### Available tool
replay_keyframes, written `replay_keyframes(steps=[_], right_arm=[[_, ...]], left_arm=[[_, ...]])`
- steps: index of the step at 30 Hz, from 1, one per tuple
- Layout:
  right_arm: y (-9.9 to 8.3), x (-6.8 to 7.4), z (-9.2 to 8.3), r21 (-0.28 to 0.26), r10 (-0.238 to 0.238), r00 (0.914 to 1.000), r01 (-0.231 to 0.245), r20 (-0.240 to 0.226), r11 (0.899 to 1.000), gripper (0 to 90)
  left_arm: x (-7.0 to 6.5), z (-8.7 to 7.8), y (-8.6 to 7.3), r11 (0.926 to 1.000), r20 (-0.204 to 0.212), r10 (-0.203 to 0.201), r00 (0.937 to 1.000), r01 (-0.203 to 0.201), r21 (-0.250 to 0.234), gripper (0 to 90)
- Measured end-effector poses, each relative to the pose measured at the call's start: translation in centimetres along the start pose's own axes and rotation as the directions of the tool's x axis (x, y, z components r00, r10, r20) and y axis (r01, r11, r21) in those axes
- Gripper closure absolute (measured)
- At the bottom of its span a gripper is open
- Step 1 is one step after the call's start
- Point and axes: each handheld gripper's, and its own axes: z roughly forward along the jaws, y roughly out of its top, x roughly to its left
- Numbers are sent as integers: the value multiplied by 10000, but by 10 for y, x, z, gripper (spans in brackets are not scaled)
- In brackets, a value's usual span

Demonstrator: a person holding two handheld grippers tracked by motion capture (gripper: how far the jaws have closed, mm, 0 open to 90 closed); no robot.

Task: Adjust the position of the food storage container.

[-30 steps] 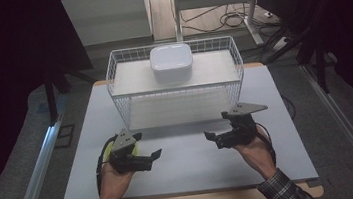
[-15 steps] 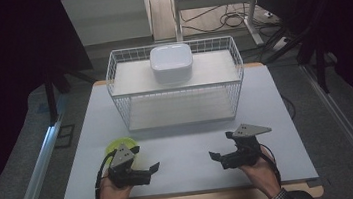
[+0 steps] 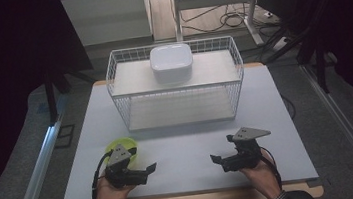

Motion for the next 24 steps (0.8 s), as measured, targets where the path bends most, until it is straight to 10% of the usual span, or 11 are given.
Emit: replay_keyframes(steps=[9, 24], right_arm=[[-1, 0, 2, 89, -62, 10000, 62, 37, 9999, 42], [-2, -1, 5, 238, -167, 9998, 165, 68, 9996, 47]], left_arm=[[9, -9, 1, 10000, -667, -60, 9978, 57, -52, 171], [48, -41, -8, 9934, -1607, -1073, 9812, 992, -579, 703]])
